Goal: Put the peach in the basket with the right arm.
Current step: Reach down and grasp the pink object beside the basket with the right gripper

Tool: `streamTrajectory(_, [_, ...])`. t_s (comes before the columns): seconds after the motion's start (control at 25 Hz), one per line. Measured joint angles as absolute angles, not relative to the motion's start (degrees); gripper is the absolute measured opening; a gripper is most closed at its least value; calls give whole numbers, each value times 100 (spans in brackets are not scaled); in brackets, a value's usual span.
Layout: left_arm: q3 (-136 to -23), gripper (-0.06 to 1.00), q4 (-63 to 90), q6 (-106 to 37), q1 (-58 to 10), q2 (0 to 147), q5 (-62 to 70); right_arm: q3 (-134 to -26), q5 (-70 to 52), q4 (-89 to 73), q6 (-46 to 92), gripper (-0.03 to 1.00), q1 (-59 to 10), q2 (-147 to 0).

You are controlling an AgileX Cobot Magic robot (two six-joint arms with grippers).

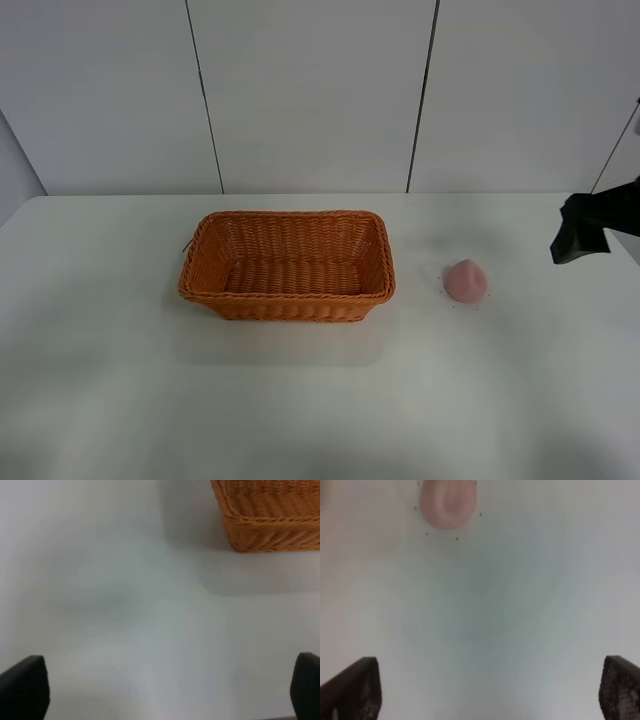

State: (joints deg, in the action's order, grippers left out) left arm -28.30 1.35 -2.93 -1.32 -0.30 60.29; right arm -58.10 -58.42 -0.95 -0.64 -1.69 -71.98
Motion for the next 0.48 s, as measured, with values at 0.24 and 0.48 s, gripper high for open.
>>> streamTrajectory(0.24, [-2830,99,135,-293,-132,-30,6029,-7152,-5837,-95,31,67,-169,-9489])
streamTrajectory(0.48, [-2830,99,135,-293,-132,-30,6029,-8307,-5844,-280,56,67,-169,-10982])
